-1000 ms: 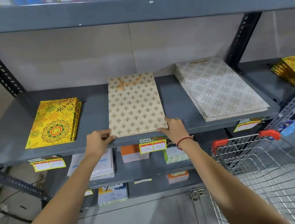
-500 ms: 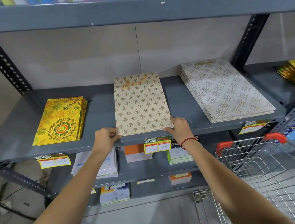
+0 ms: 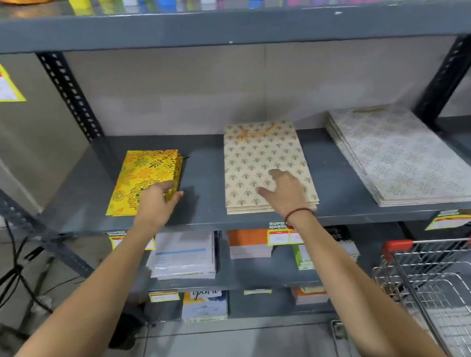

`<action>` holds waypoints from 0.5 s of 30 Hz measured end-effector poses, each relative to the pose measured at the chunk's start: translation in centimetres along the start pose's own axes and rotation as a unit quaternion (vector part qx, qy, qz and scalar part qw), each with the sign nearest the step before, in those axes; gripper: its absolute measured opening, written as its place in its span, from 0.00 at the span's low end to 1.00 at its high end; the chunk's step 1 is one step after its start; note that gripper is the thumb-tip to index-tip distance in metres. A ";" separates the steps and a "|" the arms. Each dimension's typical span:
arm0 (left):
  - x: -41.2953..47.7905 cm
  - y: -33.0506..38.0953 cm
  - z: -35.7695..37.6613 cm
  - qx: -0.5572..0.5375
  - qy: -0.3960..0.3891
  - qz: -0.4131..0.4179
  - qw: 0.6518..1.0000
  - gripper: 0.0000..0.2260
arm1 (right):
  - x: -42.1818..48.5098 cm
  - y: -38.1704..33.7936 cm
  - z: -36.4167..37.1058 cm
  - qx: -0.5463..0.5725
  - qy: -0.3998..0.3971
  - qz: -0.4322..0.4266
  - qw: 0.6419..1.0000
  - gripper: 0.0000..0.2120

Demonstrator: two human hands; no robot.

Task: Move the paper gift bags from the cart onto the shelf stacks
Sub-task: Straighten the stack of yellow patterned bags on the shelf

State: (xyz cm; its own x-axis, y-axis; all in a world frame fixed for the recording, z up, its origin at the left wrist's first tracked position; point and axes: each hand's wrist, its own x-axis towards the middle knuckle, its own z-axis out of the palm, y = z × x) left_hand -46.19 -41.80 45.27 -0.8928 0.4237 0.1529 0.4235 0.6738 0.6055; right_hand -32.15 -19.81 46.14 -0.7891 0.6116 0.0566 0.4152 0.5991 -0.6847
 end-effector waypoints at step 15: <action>0.0 -10.7 -5.9 -0.003 -0.065 -0.130 0.989 0.42 | 0.6 -12.6 15.6 0.126 -0.200 0.015 0.972 0.43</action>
State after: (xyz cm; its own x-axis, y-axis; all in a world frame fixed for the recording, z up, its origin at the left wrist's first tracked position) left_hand -51.62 -52.58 43.46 -0.9441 0.3109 -0.1097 0.1810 0.7668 0.6159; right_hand -44.95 -35.06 43.47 -0.9118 0.3475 -0.2189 0.3569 0.4068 -0.8409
